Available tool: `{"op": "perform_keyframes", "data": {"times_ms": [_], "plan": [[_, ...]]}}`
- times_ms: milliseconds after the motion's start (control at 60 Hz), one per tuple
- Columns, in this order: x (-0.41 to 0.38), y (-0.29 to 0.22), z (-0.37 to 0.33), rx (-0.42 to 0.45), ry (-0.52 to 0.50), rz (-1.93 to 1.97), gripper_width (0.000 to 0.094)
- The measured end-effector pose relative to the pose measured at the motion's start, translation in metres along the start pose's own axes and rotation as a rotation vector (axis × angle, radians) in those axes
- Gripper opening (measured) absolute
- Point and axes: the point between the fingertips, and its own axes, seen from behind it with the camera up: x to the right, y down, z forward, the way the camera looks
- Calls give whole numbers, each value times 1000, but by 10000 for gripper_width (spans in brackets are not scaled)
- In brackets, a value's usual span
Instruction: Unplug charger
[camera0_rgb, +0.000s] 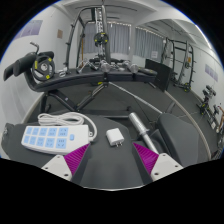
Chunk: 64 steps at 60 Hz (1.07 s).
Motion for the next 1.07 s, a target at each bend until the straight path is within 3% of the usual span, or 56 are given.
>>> {"op": "perform_keyframes", "data": {"times_ms": [250, 483, 733, 1067], "plan": [[-30, -6, -176, 94, -49, -41, 858], [-56, 29, -303, 149, -70, 17, 854], [-76, 80, -362, 140, -66, 17, 857], [-78, 101, -400, 164, -45, -39, 855]]}}
